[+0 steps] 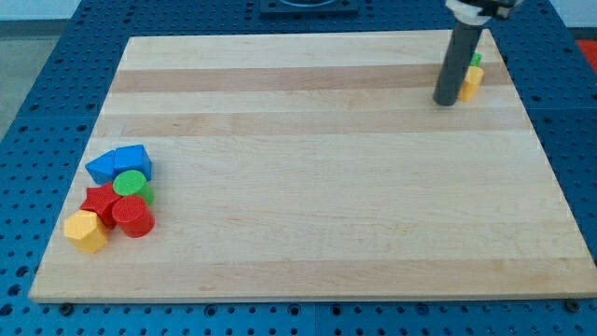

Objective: Move the yellow hexagon to the centre of the board

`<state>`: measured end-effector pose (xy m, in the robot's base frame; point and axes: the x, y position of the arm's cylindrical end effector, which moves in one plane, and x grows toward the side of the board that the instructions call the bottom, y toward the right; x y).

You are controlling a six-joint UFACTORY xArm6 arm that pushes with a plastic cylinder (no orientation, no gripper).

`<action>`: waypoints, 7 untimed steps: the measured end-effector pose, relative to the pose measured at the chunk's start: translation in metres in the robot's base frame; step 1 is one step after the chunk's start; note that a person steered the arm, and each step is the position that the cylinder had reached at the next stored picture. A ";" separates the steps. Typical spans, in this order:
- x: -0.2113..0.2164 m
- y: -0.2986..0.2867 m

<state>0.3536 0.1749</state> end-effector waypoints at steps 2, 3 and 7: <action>0.004 -0.089; 0.003 -0.128; 0.003 -0.259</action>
<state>0.3570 -0.0845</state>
